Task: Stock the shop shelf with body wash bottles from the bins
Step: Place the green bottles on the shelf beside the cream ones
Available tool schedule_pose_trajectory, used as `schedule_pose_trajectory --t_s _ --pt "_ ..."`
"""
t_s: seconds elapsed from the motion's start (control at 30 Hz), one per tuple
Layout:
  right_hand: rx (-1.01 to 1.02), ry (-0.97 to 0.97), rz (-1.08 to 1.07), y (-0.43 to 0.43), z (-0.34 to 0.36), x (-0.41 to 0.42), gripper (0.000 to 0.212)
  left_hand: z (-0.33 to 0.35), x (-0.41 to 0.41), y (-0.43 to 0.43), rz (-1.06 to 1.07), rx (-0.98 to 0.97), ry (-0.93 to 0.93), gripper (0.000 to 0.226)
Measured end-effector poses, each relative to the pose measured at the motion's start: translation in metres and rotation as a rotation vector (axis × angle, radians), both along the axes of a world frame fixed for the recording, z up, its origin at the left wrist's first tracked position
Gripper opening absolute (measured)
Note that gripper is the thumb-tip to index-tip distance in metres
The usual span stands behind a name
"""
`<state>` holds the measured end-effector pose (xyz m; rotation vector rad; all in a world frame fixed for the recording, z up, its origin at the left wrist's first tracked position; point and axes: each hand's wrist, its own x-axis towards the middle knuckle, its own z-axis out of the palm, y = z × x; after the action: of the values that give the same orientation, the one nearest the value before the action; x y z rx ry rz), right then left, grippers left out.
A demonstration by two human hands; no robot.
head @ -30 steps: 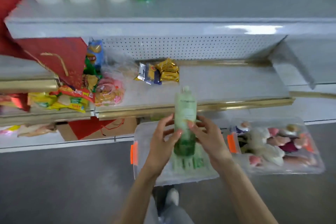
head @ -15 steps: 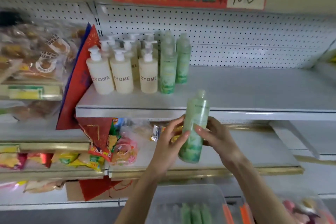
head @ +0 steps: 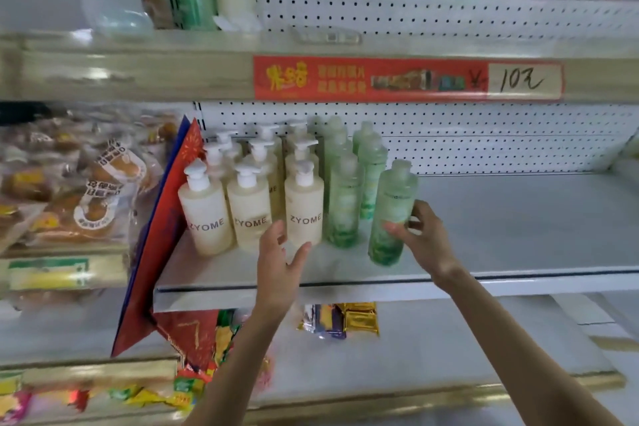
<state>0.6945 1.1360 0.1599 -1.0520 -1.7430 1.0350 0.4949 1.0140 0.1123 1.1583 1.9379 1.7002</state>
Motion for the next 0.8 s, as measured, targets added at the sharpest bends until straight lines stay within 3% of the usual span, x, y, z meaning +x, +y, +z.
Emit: schedule_pose_trajectory --t_s 0.17,0.43,0.8 --pt "0.022 -0.013 -0.003 0.022 -0.019 -0.008 0.047 -0.015 -0.021 0.033 0.017 -0.062 0.086 0.07" --pt "-0.055 0.039 0.092 0.044 -0.038 -0.013 0.046 -0.025 -0.025 0.063 0.025 -0.156 0.111 0.054" --pt "-0.141 0.027 0.116 0.049 -0.062 -0.009 0.048 -0.022 -0.022 0.061 0.084 -0.13 0.088 0.057"
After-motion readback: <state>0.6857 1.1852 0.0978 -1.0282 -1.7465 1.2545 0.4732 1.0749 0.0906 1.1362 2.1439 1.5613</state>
